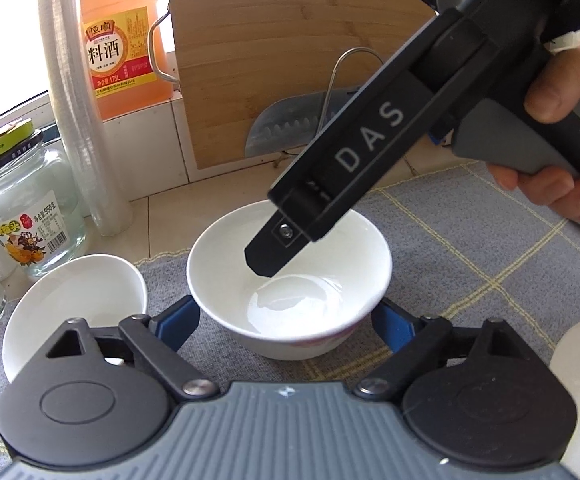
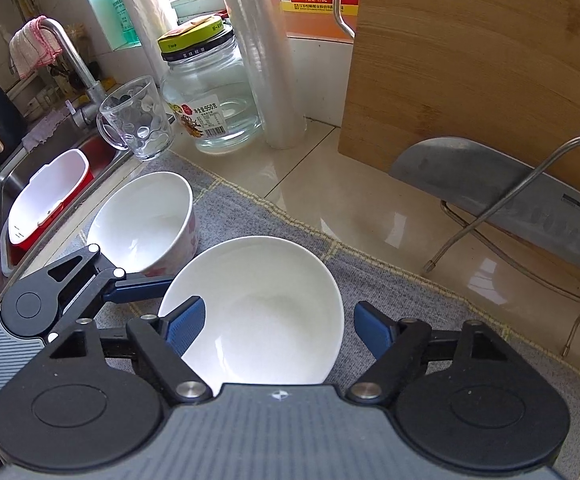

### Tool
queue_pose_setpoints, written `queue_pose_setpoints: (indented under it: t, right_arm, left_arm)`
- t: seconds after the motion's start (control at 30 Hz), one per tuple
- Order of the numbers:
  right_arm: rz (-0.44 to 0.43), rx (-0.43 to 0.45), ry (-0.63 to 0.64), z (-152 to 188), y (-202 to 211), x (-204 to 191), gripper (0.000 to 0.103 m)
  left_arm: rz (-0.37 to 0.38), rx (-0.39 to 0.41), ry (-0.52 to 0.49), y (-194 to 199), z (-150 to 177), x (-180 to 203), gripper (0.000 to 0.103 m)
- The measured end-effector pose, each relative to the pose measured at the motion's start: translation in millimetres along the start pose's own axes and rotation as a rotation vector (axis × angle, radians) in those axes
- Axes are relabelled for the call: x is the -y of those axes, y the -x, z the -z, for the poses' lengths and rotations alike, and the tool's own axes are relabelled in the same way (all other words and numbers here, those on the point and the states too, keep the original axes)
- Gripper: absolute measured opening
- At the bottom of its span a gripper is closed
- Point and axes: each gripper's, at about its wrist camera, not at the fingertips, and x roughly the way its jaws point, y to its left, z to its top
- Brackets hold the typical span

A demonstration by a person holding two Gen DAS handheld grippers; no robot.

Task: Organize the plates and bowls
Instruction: 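Carry the held bowl with the right gripper over another white bowl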

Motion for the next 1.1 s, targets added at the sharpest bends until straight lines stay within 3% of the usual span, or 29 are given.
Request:
queue_pose_setpoints:
  t: [0.2,0.6,1.1]
  right_arm:
    - [-0.020,-0.009,0.004,-2.5,-5.0,0.6,0.080]
    - [-0.029,-0.009,-0.022,-2.6,-4.5,0.9,0.079]
    - [-0.040,0.031,-0.056,15.7,39.5,-17.0,0.079]
  left_arm:
    - [0.010,0.001,0.001,-1.5,-1.3,-0.6,0.091]
    - [0.015,-0.017,-0.015,-1.8,-5.7,0.8,0.091]
    - [0.053,-0.016,-0.033,37.3,-17.8,17.5,0.091]
